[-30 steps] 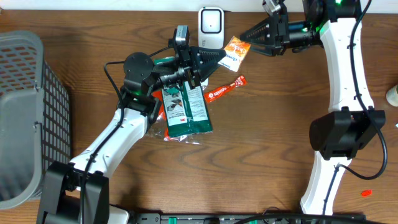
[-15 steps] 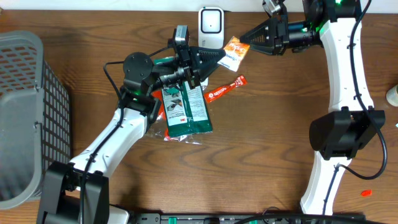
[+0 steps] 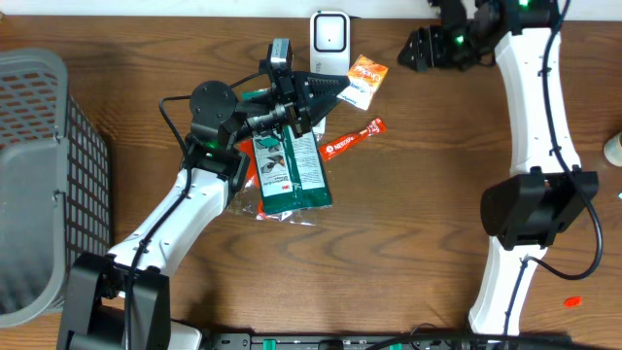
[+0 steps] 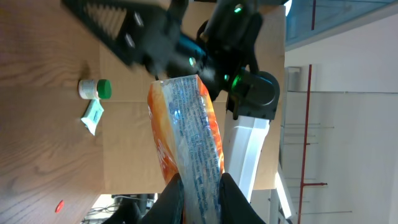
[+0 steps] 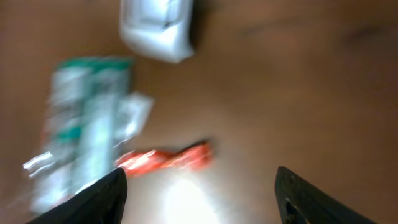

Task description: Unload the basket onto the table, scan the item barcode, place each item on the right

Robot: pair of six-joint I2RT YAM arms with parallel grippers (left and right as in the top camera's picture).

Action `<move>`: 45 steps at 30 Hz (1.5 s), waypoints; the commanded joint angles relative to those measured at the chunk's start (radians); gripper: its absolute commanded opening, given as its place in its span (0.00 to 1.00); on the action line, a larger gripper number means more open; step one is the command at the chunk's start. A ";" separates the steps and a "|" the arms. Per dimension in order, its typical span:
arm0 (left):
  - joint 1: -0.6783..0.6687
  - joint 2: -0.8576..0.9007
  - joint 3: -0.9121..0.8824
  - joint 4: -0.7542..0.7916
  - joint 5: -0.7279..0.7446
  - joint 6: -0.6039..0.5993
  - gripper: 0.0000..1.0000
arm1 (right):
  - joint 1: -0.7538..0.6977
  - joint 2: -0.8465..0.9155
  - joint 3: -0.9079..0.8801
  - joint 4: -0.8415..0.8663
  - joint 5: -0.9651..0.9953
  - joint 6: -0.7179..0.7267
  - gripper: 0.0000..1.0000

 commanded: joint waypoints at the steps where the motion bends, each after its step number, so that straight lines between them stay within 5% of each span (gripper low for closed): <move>1: 0.005 -0.001 -0.006 0.005 0.014 0.018 0.08 | 0.029 -0.006 0.010 0.092 0.349 -0.088 0.78; 9: 0.005 -0.001 -0.006 0.005 0.013 0.044 0.08 | 0.034 -0.071 0.056 0.007 0.345 -0.134 0.82; 22: 0.005 -0.001 -0.006 0.005 0.044 0.059 0.08 | 0.034 -0.492 0.056 -0.135 0.429 -0.125 0.92; 32: 0.005 -0.001 -0.006 0.006 0.104 0.059 0.08 | 0.040 -0.596 0.050 -0.439 0.352 0.036 0.83; 39: 0.005 -0.001 -0.006 0.006 0.106 0.059 0.08 | 0.066 -0.665 -0.151 -0.408 0.232 0.044 0.83; 45: 0.023 -0.001 -0.006 0.006 0.109 0.059 0.08 | 0.094 -0.715 -0.472 -0.077 0.263 -0.053 0.86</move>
